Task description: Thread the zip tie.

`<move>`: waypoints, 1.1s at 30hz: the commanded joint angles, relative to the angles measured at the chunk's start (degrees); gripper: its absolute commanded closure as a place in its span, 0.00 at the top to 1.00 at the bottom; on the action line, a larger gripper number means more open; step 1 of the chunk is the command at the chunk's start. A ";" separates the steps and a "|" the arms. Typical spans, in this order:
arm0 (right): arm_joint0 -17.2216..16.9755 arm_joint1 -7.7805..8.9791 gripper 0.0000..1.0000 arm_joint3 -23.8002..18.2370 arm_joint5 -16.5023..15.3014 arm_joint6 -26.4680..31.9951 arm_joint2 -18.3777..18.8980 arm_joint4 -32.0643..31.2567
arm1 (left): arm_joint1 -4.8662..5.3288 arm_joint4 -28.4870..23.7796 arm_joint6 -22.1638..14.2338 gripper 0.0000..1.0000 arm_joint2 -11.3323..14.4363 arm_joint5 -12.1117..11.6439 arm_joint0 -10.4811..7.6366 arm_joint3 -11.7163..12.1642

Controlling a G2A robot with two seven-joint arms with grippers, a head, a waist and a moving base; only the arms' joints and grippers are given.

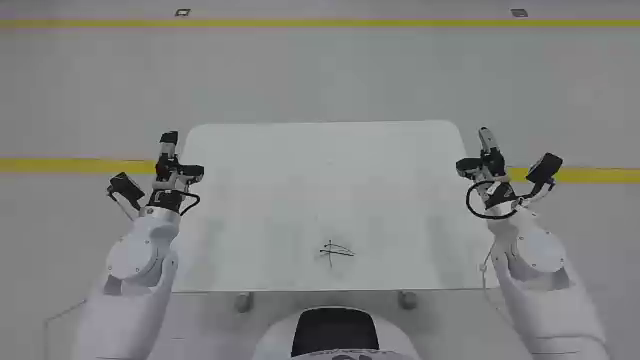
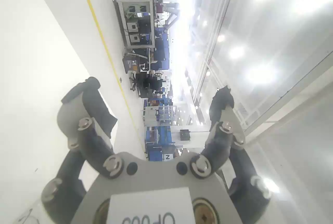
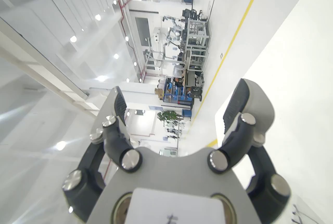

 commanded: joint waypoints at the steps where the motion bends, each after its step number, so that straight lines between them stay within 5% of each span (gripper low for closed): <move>1: 0.52 0.10 1.00 0.25 0.65 2.64 -1.27 -3.75 | 0.00 0.00 0.00 1.00 0.00 0.00 0.00 0.00; 15: 1.20 0.41 1.00 -0.22 -0.92 6.78 -2.51 -10.14 | 0.00 0.00 0.00 1.00 0.00 0.00 0.00 0.00; 22: 8.27 1.23 1.00 2.53 -1.88 19.66 -4.99 -21.23 | 0.00 0.00 0.00 1.00 0.00 0.00 0.00 0.00; 27: 13.05 1.52 1.00 5.72 -2.63 27.16 -10.18 -32.22 | 0.00 0.00 0.00 1.00 0.00 0.00 0.00 0.00; 33: 13.00 1.69 1.00 6.86 -6.99 28.26 -11.48 -35.08 | 0.00 0.00 0.00 1.00 0.00 0.00 0.00 0.00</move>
